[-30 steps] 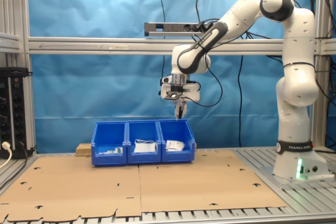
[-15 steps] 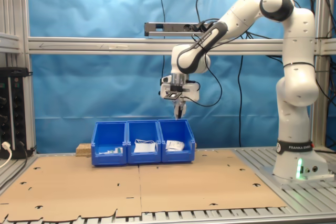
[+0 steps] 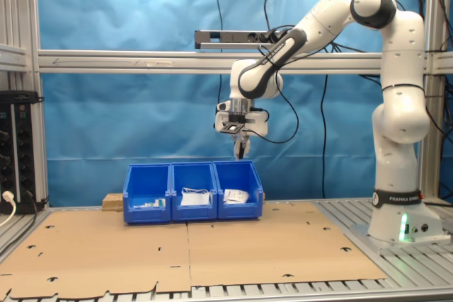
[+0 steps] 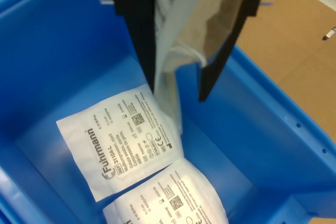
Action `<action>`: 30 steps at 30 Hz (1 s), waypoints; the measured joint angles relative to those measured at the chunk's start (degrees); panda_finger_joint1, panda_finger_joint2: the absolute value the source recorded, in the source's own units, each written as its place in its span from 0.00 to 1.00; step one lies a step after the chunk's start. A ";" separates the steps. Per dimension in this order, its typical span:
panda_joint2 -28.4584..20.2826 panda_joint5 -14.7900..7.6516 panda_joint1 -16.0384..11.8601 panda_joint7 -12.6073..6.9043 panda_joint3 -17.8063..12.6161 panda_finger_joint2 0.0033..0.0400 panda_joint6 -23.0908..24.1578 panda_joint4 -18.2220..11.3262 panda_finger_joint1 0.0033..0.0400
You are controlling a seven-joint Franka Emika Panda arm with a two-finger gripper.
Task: Pick and place sorting task of medical equipment.
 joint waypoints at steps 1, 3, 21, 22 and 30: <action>0.00 0.00 0.00 0.00 0.00 0.06 0.00 0.00 0.06; 0.00 0.00 0.00 0.00 0.00 0.06 0.00 0.00 0.06; 0.00 0.00 0.01 0.00 0.00 0.69 0.00 0.00 0.69; 0.00 0.00 0.01 0.00 0.00 0.69 0.00 0.00 0.69; -0.03 0.00 0.38 0.00 -0.01 0.89 0.00 0.00 0.89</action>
